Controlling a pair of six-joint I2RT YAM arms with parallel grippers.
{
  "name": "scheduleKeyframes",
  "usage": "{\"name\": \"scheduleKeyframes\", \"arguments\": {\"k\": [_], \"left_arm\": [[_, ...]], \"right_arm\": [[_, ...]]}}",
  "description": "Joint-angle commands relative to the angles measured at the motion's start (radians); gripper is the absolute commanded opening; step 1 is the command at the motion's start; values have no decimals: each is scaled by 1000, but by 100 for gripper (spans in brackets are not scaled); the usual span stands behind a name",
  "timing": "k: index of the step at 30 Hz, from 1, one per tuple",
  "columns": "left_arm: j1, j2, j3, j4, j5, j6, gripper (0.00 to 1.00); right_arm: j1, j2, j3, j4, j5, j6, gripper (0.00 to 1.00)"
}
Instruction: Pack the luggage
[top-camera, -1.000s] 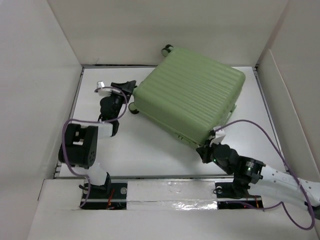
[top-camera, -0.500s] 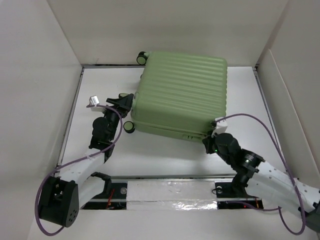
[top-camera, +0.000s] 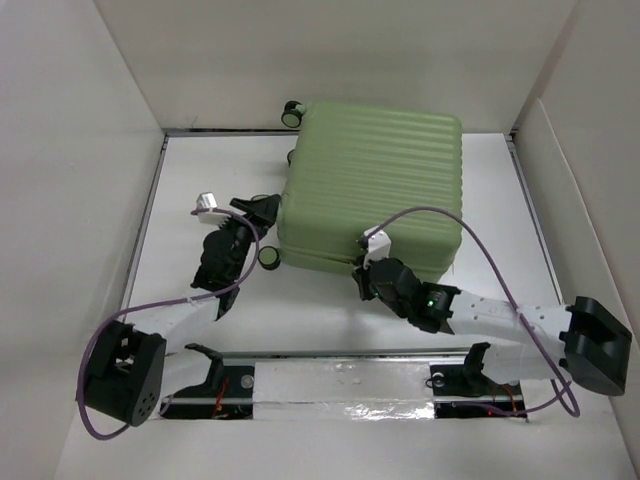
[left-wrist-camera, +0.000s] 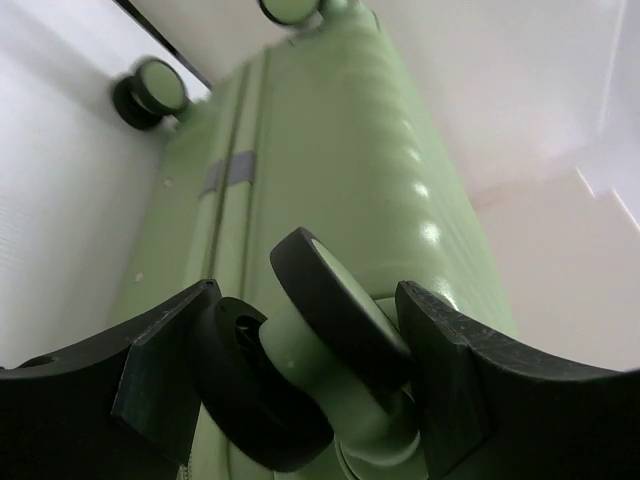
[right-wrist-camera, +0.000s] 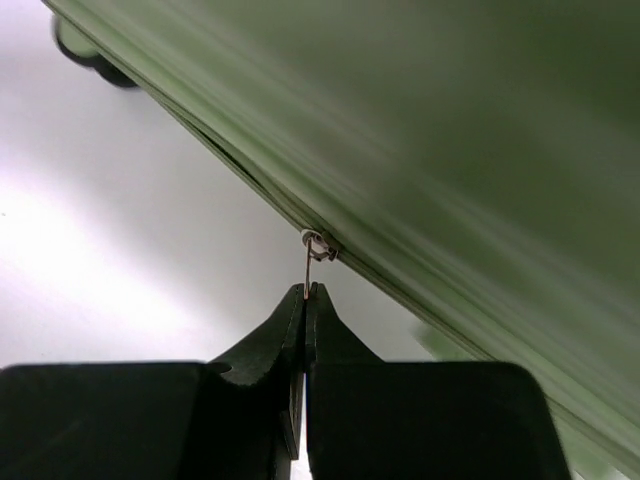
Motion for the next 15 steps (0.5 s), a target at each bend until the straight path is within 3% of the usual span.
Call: {"name": "scheduleKeyframes", "arguments": {"k": [1, 5, 6, 10, 13, 15], "left_arm": [[-216, 28, 37, 67, 220, 82, 0], [-467, 74, 106, -13, 119, 140, 0], [-501, 95, 114, -4, 110, 139, 0], [-589, 158, 172, 61, 122, 114, 0], [-627, 230, 271, 36, 135, 142, 0], [-655, 278, 322, 19, 152, 152, 0]], "right_arm": [[36, 36, 144, 318, -159, -34, 0], [-31, -117, 133, 142, -147, -57, 0], [-56, -222, 112, 109, -160, -64, 0], [-168, -388, 26, 32, -283, -45, 0], [-163, -369, -85, 124, -404, 38, 0], [-121, -338, -153, 305, -429, 121, 0]]}}
